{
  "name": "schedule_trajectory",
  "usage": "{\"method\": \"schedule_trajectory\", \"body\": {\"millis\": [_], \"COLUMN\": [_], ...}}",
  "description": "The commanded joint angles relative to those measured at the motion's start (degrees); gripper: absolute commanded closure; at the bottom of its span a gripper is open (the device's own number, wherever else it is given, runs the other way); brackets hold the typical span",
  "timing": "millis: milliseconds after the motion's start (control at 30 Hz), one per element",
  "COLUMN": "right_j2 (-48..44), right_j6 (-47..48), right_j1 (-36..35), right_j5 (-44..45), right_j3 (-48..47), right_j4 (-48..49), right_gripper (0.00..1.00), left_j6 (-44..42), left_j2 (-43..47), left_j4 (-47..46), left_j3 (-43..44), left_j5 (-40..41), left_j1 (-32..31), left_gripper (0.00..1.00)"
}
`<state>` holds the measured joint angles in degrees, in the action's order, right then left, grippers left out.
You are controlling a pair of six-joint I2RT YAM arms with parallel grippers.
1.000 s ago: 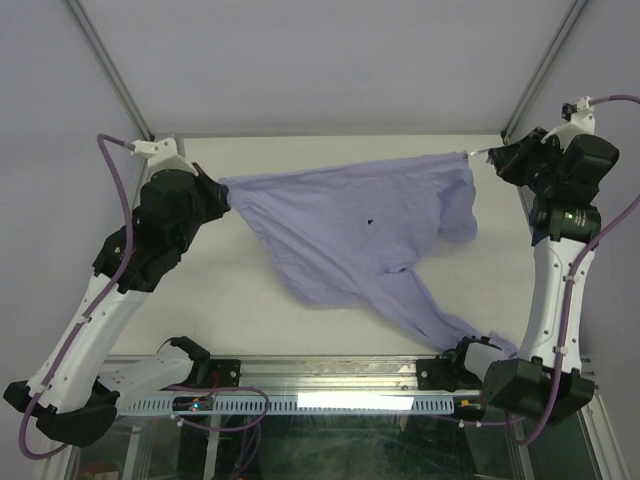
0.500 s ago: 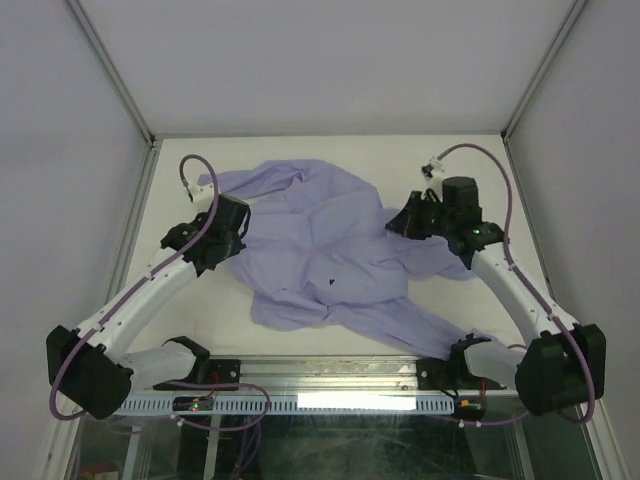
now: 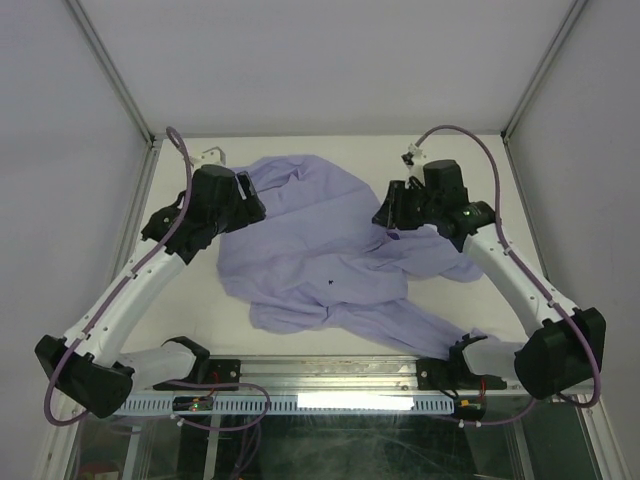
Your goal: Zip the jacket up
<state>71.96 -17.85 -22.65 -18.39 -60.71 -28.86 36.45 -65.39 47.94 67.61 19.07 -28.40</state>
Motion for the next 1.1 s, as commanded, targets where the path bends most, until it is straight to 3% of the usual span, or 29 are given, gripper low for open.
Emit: {"method": "schedule_trajectory", "body": {"millis": [0,133,300,400,433,467,500,833,1067], "right_j2": [-1.67,-1.4,-7.76,-15.4,-18.05,-20.67,-22.87,-37.88,-40.96], "right_j6": [5.2,4.27,4.48,4.47,4.56,4.84,5.06,10.45,10.75], "right_j1": [4.04,4.22,6.65,10.76,11.8,12.56,13.08,13.39,13.4], "right_j5": [2.44,4.16,15.46,20.85,22.46,23.83,25.79,31.46,34.02], "right_j3": [-4.63,-2.83,1.83,4.36,5.06,5.58,5.87,2.17,1.0], "right_j4": [-6.14,-4.91,-4.16,-2.67,-1.94,-1.44,-1.13,0.01,5.59], "right_gripper": [0.59,0.56,0.42,0.3,0.23,0.08,0.01,0.01,0.01], "left_j6": [-2.41,-1.02,-0.36,-0.32,-0.59,-1.05,-1.62,-9.34,-12.26], "left_j2": [-4.11,-10.42,-10.87,-6.73,-5.06,-3.08,-1.13,17.94,26.03], "left_j4": [-8.44,-12.86,-12.85,-12.87,-12.87,-12.76,-12.59,-13.55,-20.16], "left_j3": [3.76,1.95,0.71,-0.59,-0.96,-1.23,-1.25,4.49,2.8], "left_j5": [-15.8,-22.36,-16.4,-11.86,-10.06,-8.07,-5.68,10.73,16.4], "left_j1": [0.08,-0.16,1.28,3.96,4.59,4.88,5.04,5.11,5.1], "left_gripper": [0.31,0.27,0.15,0.07,0.05,0.03,0.01,0.01,0.01]}}
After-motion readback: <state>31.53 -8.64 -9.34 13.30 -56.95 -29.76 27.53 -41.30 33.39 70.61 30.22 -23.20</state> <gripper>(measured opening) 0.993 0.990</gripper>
